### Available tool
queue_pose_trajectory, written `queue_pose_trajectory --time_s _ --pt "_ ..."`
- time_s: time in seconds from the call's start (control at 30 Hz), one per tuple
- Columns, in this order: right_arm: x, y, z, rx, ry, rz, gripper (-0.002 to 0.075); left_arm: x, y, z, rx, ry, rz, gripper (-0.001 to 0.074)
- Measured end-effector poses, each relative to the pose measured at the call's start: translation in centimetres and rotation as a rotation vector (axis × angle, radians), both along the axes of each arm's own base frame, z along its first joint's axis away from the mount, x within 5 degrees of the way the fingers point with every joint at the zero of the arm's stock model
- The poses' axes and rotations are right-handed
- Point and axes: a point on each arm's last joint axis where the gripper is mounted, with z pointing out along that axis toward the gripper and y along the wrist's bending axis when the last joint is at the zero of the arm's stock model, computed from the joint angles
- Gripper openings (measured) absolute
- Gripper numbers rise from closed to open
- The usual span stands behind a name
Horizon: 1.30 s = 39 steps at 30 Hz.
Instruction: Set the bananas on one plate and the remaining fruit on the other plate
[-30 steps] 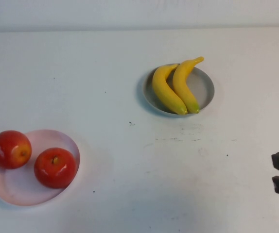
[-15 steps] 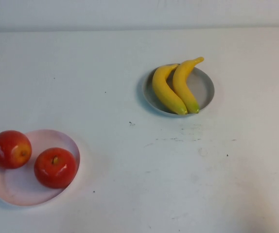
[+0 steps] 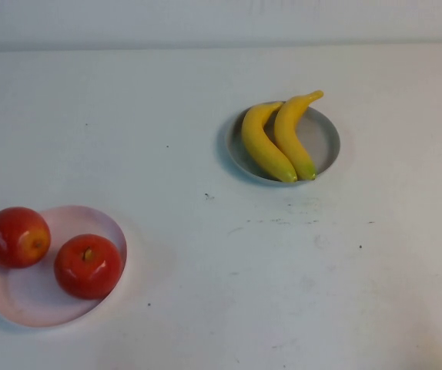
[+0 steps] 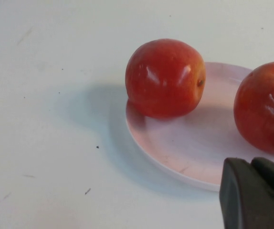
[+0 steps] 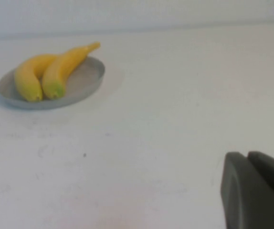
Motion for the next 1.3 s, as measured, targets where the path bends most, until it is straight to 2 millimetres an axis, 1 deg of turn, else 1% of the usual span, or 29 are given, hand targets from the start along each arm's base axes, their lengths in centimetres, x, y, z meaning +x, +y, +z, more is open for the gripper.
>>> queue_pose_trajectory --time_s 0.1,0.17,0.6,0.8,1.3 --pt "-0.16 -0.11 -0.79 -0.022 0.087 -0.007 -0.0015 0.0 0.0 0.0 0.0 0.0 0.0 0.0002" --pt "-0.22 -0.14 -1.05 -0.028 0.112 -0.009 -0.0015 0.0 0.0 0.0 0.0 0.0 0.0 0.0002" --pt "-0.25 -0.08 -1.15 -0.009 0.125 -0.009 -0.0015 0.0 0.0 0.0 0.0 0.0 0.0 0.0002" --pt "-0.3 0.25 -1.16 -0.05 0.122 0.039 -0.0015 0.0 0.0 0.0 0.0 0.0 0.0 0.0002" --pt "-0.31 0.3 -1.18 -0.059 0.122 0.048 -0.0015 0.0 0.0 0.0 0.0 0.0 0.0 0.0002"
